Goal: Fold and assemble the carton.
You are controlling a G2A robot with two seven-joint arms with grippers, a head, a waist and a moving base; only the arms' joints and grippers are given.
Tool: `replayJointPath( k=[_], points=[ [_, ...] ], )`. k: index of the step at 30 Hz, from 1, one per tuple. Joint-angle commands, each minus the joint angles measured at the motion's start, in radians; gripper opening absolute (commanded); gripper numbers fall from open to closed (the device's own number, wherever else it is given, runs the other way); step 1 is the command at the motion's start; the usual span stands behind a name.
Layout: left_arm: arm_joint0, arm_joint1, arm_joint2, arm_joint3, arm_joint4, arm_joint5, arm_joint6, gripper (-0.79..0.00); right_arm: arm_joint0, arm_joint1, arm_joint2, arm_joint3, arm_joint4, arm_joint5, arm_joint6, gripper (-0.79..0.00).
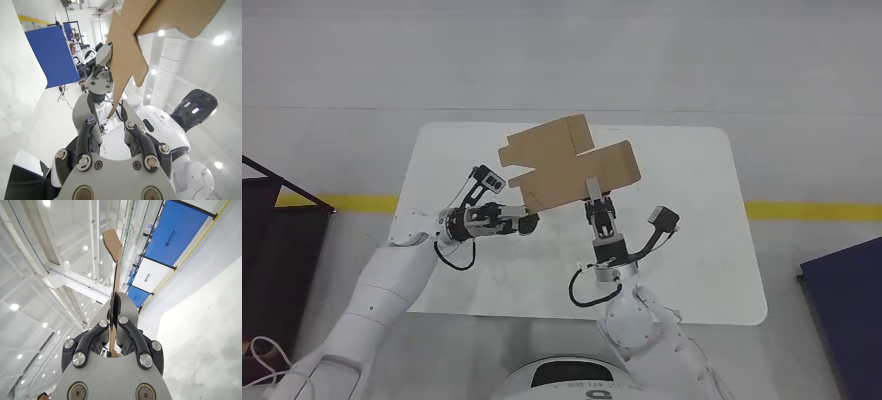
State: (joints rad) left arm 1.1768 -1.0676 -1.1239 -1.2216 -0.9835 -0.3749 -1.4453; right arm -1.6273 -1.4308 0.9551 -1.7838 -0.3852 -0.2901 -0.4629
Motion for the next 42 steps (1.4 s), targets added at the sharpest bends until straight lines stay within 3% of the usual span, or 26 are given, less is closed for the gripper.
replayJointPath(
  k=[1,11,17,33,38,40,42],
  points=[
    [0.002,-0.002,-0.007,0.0,-0.007,-0.005,0.005,-0.536,-0.006,0.0,0.004,-0.001,-0.003,-0.001,0.0,-0.785],
    [0.013,-0.005,-0.038,-0.033,0.067,-0.028,0.028,-0.557,-0.019,-0.003,0.003,0.003,-0.023,0.001,0.015,-0.785],
    [0.022,-0.004,-0.051,-0.052,0.125,-0.05,0.05,-0.785,-0.02,-0.005,0.015,0.007,-0.019,0.016,0.009,-0.785],
    [0.013,-0.016,-0.043,-0.019,0.152,-0.094,0.094,-0.785,0.002,-0.016,0.008,0.026,-0.033,0.023,0.03,-0.785],
    [0.002,-0.019,-0.044,-0.002,0.189,-0.122,0.124,-0.736,0.003,-0.018,0.009,0.026,-0.03,0.015,0.035,-0.785],
    [-0.003,-0.021,-0.042,-0.002,0.202,-0.126,0.127,-0.653,0.004,-0.019,0.009,0.027,-0.028,0.014,0.037,-0.785],
    [-0.006,-0.021,-0.042,-0.006,0.213,-0.132,0.132,-0.643,0.006,-0.02,0.008,0.028,-0.029,0.012,0.039,-0.785]
  ],
)
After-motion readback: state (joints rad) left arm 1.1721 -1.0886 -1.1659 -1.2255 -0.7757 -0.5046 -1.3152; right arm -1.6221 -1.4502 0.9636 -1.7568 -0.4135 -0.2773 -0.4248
